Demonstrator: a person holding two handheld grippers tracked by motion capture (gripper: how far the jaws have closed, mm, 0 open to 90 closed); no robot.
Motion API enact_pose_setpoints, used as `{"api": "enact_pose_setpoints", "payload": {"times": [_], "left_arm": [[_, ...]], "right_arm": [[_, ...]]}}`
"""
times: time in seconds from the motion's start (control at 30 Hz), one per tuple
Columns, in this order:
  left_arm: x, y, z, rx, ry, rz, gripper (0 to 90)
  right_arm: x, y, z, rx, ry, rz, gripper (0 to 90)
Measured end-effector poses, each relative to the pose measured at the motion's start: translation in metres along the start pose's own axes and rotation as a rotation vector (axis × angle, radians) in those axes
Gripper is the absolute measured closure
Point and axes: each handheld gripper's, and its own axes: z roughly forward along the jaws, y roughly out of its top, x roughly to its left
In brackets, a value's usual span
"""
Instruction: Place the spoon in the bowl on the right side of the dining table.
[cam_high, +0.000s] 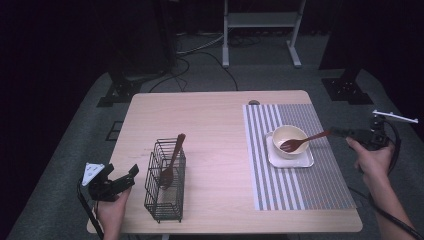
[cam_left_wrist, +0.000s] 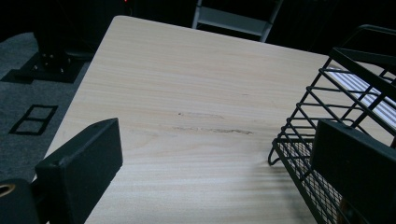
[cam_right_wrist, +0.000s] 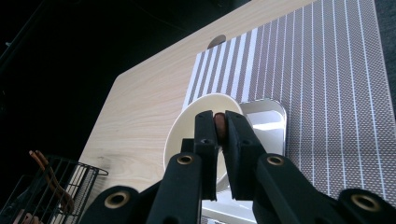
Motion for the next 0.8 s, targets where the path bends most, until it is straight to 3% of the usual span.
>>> {"api": "enact_pose_setpoints", "payload": {"times": [0.37,0.8], "left_arm": [[0.0009,0.0003,-0.0015,-0.004,0.005,-0.01,1.6],[0.0002,0.0005,-0.0004,-0.003,0.004,-0.009,1.6]], "right_arm": [[-0.0007,-0.0007,0.0051,0.023,-0.001,0.003,78.8],[-0.0054,-0.001,-0.0009,0.006,0.008,0.019,76.8]]}}
